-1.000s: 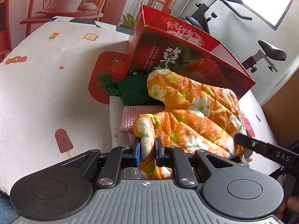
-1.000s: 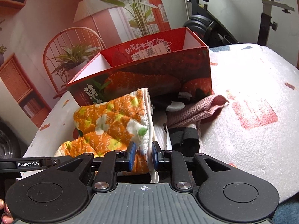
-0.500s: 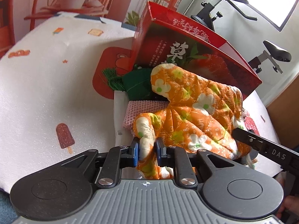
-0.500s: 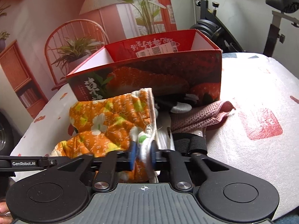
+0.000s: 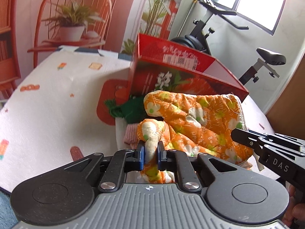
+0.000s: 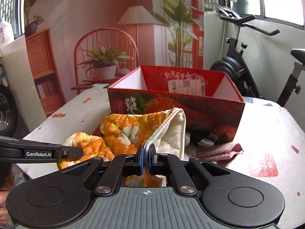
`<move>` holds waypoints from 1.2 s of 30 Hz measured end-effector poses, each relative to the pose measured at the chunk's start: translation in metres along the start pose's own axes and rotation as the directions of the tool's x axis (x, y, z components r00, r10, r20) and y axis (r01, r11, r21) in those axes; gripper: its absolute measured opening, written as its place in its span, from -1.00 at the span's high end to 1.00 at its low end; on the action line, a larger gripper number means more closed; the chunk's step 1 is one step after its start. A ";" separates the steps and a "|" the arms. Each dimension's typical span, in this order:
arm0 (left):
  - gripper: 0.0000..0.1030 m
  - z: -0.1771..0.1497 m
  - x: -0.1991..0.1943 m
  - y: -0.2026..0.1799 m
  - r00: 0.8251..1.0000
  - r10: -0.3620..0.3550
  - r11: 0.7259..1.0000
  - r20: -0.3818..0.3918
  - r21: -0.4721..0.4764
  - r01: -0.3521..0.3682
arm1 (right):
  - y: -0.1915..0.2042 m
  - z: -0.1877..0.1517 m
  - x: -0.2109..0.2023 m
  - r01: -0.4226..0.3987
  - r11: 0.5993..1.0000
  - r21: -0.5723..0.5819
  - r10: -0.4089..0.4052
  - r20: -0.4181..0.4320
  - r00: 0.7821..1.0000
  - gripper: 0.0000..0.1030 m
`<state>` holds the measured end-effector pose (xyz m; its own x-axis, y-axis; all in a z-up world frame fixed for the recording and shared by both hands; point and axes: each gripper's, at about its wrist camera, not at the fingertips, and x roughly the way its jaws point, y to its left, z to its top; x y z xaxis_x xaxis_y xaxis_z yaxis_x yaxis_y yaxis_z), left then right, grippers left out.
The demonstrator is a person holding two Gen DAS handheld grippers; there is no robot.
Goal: Organize soft objects
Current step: 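Carry the orange cloth into the red box and open the left gripper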
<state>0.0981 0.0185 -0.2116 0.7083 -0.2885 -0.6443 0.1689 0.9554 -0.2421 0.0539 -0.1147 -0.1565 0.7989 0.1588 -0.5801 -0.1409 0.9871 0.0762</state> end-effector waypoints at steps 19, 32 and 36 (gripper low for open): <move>0.74 0.022 -0.021 -0.034 0.991 -0.062 0.991 0.115 0.123 0.048 | -0.035 0.022 -0.026 -0.004 0.997 0.072 -0.005 0.128 0.992 0.91; 0.74 0.108 0.002 -0.059 0.972 -0.049 0.978 0.231 0.207 0.000 | -0.079 0.130 -0.001 -0.049 0.999 -0.013 0.051 0.181 0.982 0.91; 0.74 0.142 0.031 -0.062 0.973 0.016 0.977 0.230 0.201 -0.063 | -0.097 0.162 0.034 -0.059 0.998 -0.015 0.061 0.179 0.982 0.91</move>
<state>0.2069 -0.0408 -0.1130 0.8495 -0.2513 -0.4638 0.2583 0.9648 -0.0496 0.1895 -0.2013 -0.0523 0.8807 0.2197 -0.4197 -0.1967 0.9755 0.0981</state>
